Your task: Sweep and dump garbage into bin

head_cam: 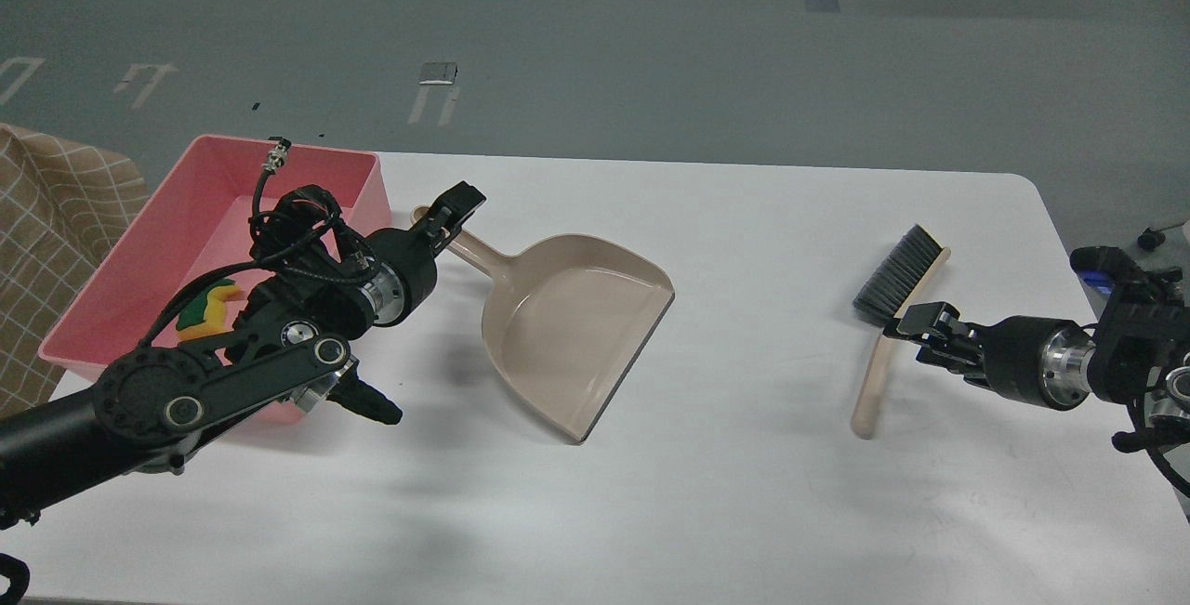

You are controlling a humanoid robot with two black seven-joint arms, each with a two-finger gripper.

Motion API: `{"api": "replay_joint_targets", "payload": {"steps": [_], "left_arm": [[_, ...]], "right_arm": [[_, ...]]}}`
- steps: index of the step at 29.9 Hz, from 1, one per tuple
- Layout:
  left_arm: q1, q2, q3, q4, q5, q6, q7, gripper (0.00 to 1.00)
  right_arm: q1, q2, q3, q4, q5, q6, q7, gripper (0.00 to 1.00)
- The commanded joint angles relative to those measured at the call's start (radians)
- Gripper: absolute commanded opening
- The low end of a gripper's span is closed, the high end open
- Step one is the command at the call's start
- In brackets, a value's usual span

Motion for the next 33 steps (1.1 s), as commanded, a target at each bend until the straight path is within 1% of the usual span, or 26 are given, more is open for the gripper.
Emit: {"api": "replay_joint_targets", "payload": {"steps": [1, 4, 10, 14, 15, 16, 17, 18, 22, 25, 26, 27, 28, 30, 32, 33], "left_arm": [[-0.001, 0.002, -0.002, -0.001, -0.001, 0.0, -0.001, 0.78], [-0.005, 0.003, -0.005, -0.001, -0.001, 0.0, -0.001, 0.79], [-0.019, 0.005, -0.016, -0.001, -0.015, 0.002, -0.012, 0.81], [-0.028, 0.002, -0.038, -0.003, -0.016, 0.002, -0.025, 0.82], [-0.028, -0.001, -0.054, -0.006, -0.016, 0.003, -0.032, 0.85], [-0.028, -0.002, -0.054, -0.006, -0.016, 0.003, -0.032, 0.85], [-0.028, -0.008, -0.074, -0.01, -0.016, 0.003, -0.032, 0.9], [-0.028, -0.015, -0.091, -0.01, -0.016, 0.002, -0.032, 0.92], [-0.037, -0.023, -0.121, -0.01, -0.018, 0.0, -0.039, 0.96], [-0.066, -0.021, -0.124, -0.009, -0.024, 0.0, -0.091, 0.97], [-0.077, -0.021, -0.126, -0.003, -0.038, 0.0, -0.126, 0.97], [-0.082, -0.021, -0.126, -0.001, -0.047, 0.0, -0.148, 0.97], [-0.094, -0.021, -0.126, 0.0, -0.067, 0.0, -0.194, 0.97], [-0.105, -0.021, -0.126, 0.003, -0.082, 0.0, -0.246, 0.97], [-0.125, -0.021, -0.126, 0.019, -0.096, 0.0, -0.352, 0.97], [-0.128, -0.021, -0.126, 0.025, -0.098, 0.0, -0.377, 0.97]], "right_arm": [[0.008, -0.005, 0.002, 0.003, 0.0, 0.0, 0.0, 0.94], [0.031, -0.005, 0.001, 0.005, 0.001, 0.0, 0.0, 0.96], [0.039, -0.007, 0.016, 0.015, 0.003, 0.0, 0.003, 0.96], [0.038, -0.007, 0.065, 0.034, 0.003, 0.0, 0.008, 0.99], [0.038, -0.008, 0.079, 0.041, 0.003, 0.0, 0.008, 1.0], [0.038, -0.008, 0.079, 0.041, 0.003, 0.0, 0.008, 1.0], [0.038, -0.008, 0.096, 0.044, 0.004, 0.0, 0.011, 1.0], [0.038, -0.008, 0.114, 0.046, 0.006, 0.0, 0.014, 1.0], [0.038, -0.004, 0.186, 0.049, 0.041, 0.0, 0.021, 1.0], [0.038, 0.001, 0.263, 0.049, 0.104, 0.0, 0.037, 1.0], [0.038, 0.001, 0.29, 0.048, 0.124, 0.0, 0.041, 1.0], [0.038, 0.003, 0.304, 0.047, 0.133, 0.0, 0.044, 1.0], [0.038, 0.004, 0.335, 0.047, 0.15, 0.0, 0.055, 1.0], [0.036, 0.006, 0.366, 0.046, 0.173, 0.0, 0.075, 1.0], [0.036, 0.022, 0.418, 0.037, 0.234, 0.0, 0.121, 1.0], [0.038, 0.03, 0.429, 0.035, 0.248, 0.0, 0.13, 1.0]]}}
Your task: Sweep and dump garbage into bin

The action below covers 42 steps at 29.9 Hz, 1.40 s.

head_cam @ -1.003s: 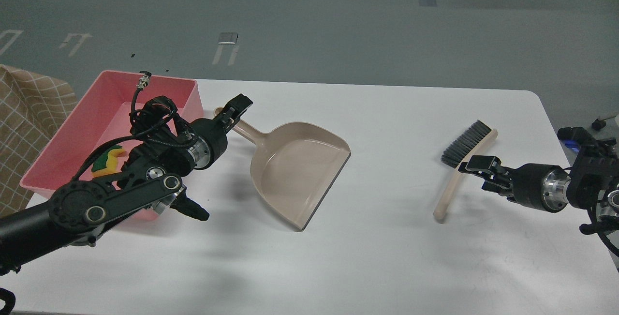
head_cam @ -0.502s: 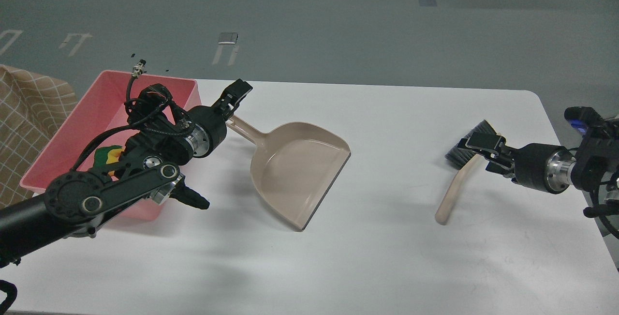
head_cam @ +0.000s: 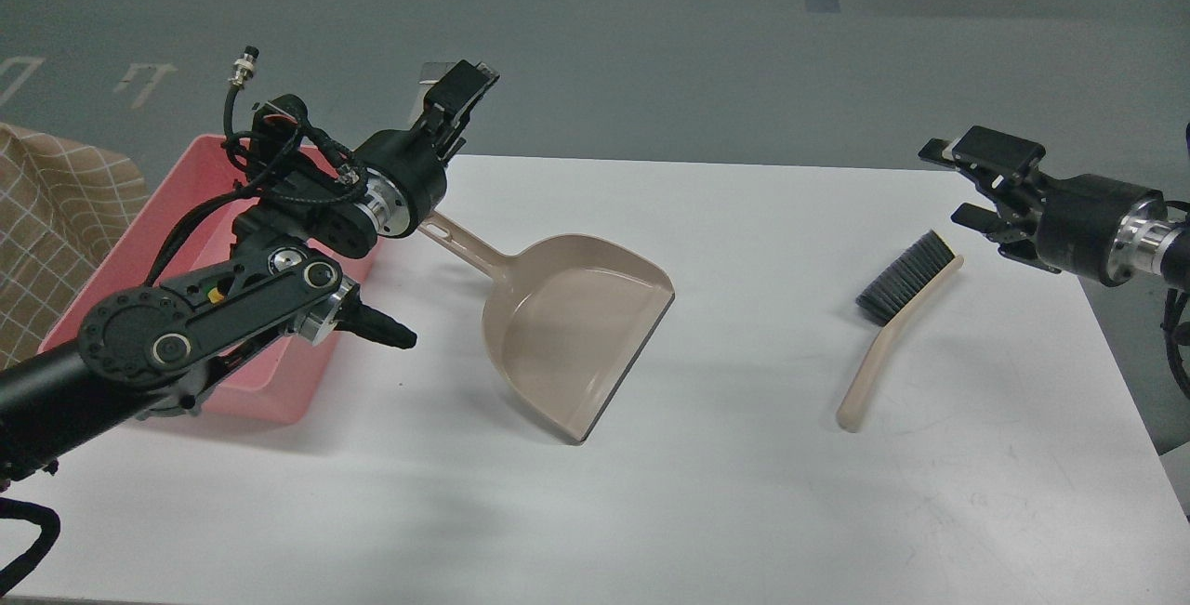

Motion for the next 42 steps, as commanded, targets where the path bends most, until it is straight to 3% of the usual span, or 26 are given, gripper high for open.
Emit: {"api": "replay_joint_targets", "payload": {"steps": [1, 2, 3, 5, 7, 10, 15, 22, 33, 42], "left_arm": [[-0.03, 0.0, -0.002, 0.028, -0.019, 0.0, -0.147, 0.97], [-0.038, 0.0, -0.005, 0.039, -0.022, -0.002, -0.187, 0.97], [-0.038, 0.0, -0.005, 0.039, -0.022, -0.002, -0.188, 0.97], [-0.04, 0.0, -0.031, 0.053, -0.03, -0.015, -0.246, 0.97], [-0.038, -0.004, -0.092, 0.071, -0.053, -0.09, -0.318, 0.97], [-0.038, -0.033, -0.161, 0.103, -0.086, -0.19, -0.369, 0.97], [-0.037, -0.082, -0.294, 0.2, -0.186, -0.371, -0.375, 0.97], [-0.037, -0.13, -0.413, 0.34, -0.289, -0.55, -0.378, 0.98], [-0.038, -0.192, -0.447, 0.535, -0.441, -0.672, -0.378, 0.98], [-0.028, -0.199, -0.448, 0.562, -0.458, -0.75, -0.378, 0.98]], "right_arm": [[0.001, 0.036, 0.077, -0.01, 0.086, 0.0, 0.059, 1.0], [0.001, 0.057, 0.111, -0.021, 0.103, 0.0, 0.065, 1.0], [0.001, 0.058, 0.111, -0.021, 0.103, 0.0, 0.065, 1.0], [0.002, 0.11, 0.175, -0.048, 0.126, 0.0, 0.07, 1.0], [0.034, 0.2, 0.259, -0.128, 0.147, 0.0, 0.07, 1.0], [0.086, 0.272, 0.322, -0.225, 0.169, 0.0, 0.07, 0.99], [0.18, 0.349, 0.404, -0.387, 0.329, 0.0, 0.07, 0.99], [0.235, 0.409, 0.408, -0.539, 0.507, 0.0, 0.07, 0.99], [0.272, 0.576, 0.393, -0.575, 0.586, 0.0, 0.052, 0.99], [0.288, 0.67, 0.381, -0.593, 0.586, 0.0, 0.025, 0.99]]}}
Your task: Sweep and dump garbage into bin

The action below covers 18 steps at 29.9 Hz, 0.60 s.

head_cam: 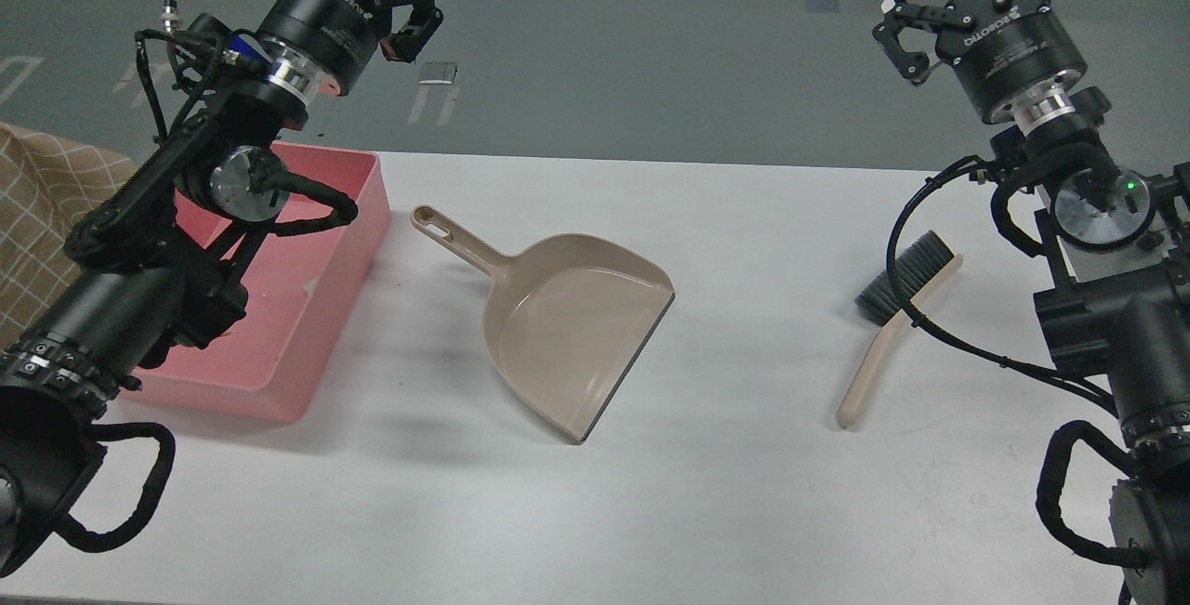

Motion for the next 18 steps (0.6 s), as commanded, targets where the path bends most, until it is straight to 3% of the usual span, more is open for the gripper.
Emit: {"api": "replay_joint_targets", "payload": {"steps": [1, 7, 18], "left_arm": [[0.007, 0.001, 0.0, 0.001, -0.032, -0.012, 0.0, 0.98], [0.014, 0.003, 0.001, 0.001, -0.086, -0.067, 0.002, 0.98], [0.018, 0.003, 0.005, 0.0, -0.094, -0.067, 0.005, 0.98]], "right_arm": [[0.001, 0.039, 0.0, -0.003, 0.0, 0.0, -0.002, 0.99], [0.001, 0.073, 0.005, -0.034, 0.0, 0.0, 0.017, 0.99], [-0.001, 0.075, 0.009, -0.035, 0.0, 0.0, 0.049, 0.99]]}}
